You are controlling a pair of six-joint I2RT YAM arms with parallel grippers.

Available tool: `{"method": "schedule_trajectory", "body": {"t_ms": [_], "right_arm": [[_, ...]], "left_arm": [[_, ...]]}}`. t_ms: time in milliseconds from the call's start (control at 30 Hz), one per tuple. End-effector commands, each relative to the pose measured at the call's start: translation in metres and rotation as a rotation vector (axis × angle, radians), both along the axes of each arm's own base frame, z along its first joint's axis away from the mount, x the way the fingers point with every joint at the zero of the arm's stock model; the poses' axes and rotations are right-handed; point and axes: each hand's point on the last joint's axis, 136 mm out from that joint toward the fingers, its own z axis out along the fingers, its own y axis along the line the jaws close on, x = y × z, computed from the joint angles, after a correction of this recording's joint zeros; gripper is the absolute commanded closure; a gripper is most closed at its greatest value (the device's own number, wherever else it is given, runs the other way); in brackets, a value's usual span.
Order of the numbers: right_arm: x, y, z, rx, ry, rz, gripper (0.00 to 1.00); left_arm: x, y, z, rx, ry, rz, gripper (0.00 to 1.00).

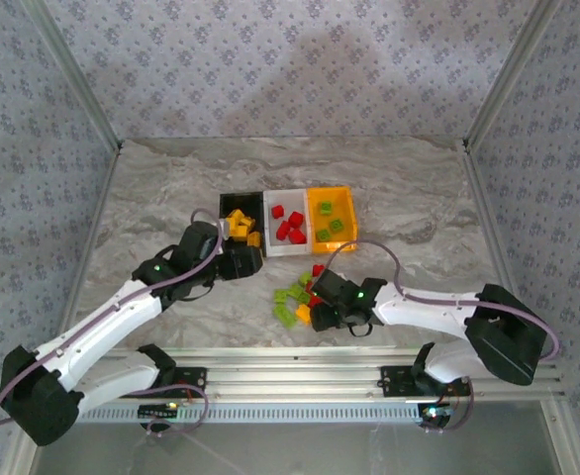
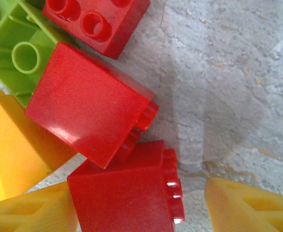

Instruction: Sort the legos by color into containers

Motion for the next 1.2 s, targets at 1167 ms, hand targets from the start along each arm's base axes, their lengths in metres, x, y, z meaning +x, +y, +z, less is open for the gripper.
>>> {"method": "schedule_trajectory", "body": {"t_ms": [1167], "right_arm": [[0.255,0.108,0.107,0.193,-0.253,-0.16,0.58]], "left_arm": [[-0.039,0.041,-0.029,0.022,0.026,0.067,0.01]]}}
